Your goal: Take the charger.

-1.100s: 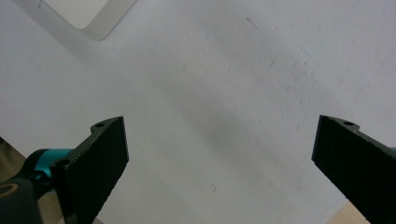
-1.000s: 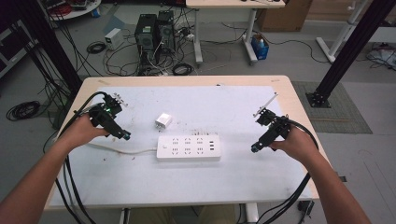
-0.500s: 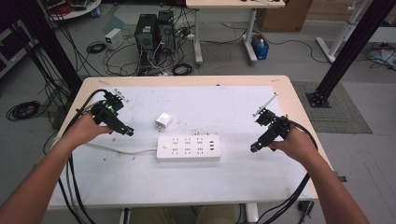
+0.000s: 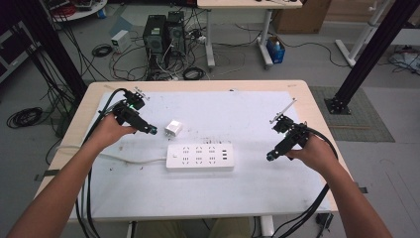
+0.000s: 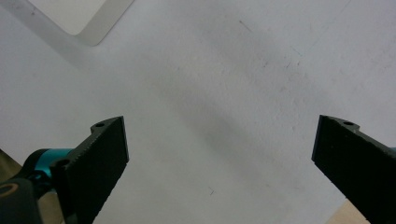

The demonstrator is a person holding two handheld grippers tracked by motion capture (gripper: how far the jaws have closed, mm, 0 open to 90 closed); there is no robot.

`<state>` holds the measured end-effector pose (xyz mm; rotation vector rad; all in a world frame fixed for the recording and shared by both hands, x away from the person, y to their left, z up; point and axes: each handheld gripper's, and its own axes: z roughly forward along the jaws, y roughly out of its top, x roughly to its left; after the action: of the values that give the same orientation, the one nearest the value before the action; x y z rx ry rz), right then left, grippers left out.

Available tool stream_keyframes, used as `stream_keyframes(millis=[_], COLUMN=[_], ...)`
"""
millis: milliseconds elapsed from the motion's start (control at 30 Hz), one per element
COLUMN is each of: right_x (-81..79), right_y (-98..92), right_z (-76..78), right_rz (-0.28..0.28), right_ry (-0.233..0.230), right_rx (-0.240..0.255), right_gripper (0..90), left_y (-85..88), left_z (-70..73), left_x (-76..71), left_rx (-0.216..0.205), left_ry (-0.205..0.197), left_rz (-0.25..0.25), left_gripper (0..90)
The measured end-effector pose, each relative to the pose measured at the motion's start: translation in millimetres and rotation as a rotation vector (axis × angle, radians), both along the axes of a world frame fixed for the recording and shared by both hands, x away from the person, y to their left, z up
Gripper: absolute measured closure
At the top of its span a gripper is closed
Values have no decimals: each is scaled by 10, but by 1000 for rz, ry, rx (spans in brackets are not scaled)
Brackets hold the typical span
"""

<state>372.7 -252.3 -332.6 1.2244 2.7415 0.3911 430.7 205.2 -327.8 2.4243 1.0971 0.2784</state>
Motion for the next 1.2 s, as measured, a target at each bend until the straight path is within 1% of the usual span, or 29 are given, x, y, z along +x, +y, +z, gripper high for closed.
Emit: stream_keyframes(millis=[67, 100, 167, 233, 267, 433, 467, 500, 567, 667, 733, 800, 933, 967, 1100, 1167, 1200], right_x=[1, 1, 2, 3, 8, 19, 20, 23, 31, 36, 37, 38, 43, 44, 50, 58, 60], right_y=[-6, -8, -8, -3, -5, 3, 4, 5, 6, 12, 12, 10, 3, 1, -2, -8, -7], right_z=[-4, -3, 1, 3, -3, -4, -3, -5, -14, -20, -24, -30, -41, -48, -68, -76, -78], right_rz=[1, -2, -7, -8, 0, -7, -8, -7, -2, -4, -3, -6, -10, -10, -13, -10, -12], right_ry=[-4, -6, -9, -9, -12, -14, -14, -14, -15, -17, -15, -14, -11, -9, -5, -6, -4], right_rx=[9, 9, 12, 10, 10, 12, 12, 10, 8, 5, 4, 3, 6, 6, 6, 8, 8], right_gripper=[31, 31, 32, 32, 31, 32, 32, 32, 31, 32, 31, 31, 31, 32, 32, 32, 32], left_y=[-61, -92, -133, -168, -180, -237, -237, -270, -307, -373, -407, -451, -511, -525, -563, -582, -588], left_z=[-18, -29, -43, -65, -75, -173, -173, -226, -285, -381, -436, -497, -609, -633, -726, -768, -781], left_x=[39, 54, 93, 125, 140, 228, 228, 267, 306, 351, 382, 400, 444, 452, 484, 497, 500], left_rx=[4, -1, 4, -10, -12, -19, -19, -14, -17, -8, -4, -11, 3, 7, 36, 43, 41], left_ry=[-6, -7, -9, -11, -10, -14, -14, -17, -16, -17, -8, -4, -3, 4, 10, 8, 10], left_rz=[-7, 3, 6, 20, 25, 56, 56, 67, 77, 84, 75, 85, 97, 103, 110, 116, 115], left_gripper=[55, 55, 55, 55, 55, 56, 56, 56, 55, 56, 55, 56, 56, 56, 59, 60, 92])
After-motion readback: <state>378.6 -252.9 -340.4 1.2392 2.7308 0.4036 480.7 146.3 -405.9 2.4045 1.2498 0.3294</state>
